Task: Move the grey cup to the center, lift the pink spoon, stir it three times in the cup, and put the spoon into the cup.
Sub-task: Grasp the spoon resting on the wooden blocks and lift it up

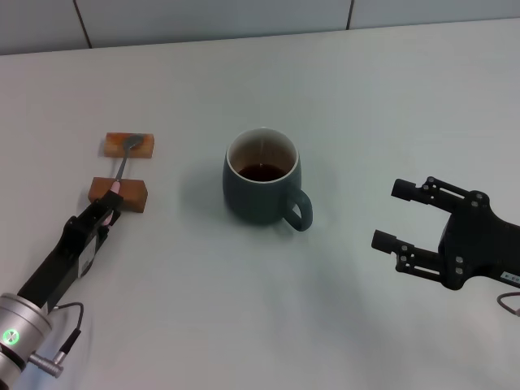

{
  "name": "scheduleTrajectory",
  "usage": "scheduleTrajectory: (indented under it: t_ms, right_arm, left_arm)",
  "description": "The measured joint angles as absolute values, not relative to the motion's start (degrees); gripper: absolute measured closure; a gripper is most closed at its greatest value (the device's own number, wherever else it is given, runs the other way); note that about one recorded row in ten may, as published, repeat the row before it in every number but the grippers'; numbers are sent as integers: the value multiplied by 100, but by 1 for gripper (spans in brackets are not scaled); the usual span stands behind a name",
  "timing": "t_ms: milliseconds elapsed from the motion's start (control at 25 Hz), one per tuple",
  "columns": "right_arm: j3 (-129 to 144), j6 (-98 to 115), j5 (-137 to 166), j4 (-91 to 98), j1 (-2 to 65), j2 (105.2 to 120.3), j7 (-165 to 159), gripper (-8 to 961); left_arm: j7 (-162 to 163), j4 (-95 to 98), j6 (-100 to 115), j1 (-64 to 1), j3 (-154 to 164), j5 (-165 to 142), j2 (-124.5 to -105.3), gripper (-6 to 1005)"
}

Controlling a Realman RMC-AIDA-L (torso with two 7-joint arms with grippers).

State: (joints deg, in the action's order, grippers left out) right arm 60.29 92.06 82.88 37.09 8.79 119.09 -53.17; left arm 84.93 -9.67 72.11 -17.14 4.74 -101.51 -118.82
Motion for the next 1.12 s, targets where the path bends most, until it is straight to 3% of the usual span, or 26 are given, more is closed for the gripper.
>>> scheduleTrajectory:
  t_ms: [200,640,840,1120]
  right_arm:
    - [6029,9209,8288,3709,879,11909,-5317,199]
    - [6029,9209,8288,3709,874,11909,-5317,198]
    - [6029,9208,8288,3709,869,11909,-5317,198]
    - [6030,9202,8287,3709,861,11909,-5317,198]
  left_arm:
    - [8511,-966,7174,-1714,474,-10156,-11882,645]
    - [8523,-919,7195,-1736,467,-10161,-11880,757]
    - [8492,-906,7225,-1759,505,-10191,-11875,868]
    - [8421,-443,7692,-1992,547,-10741,-11840,868]
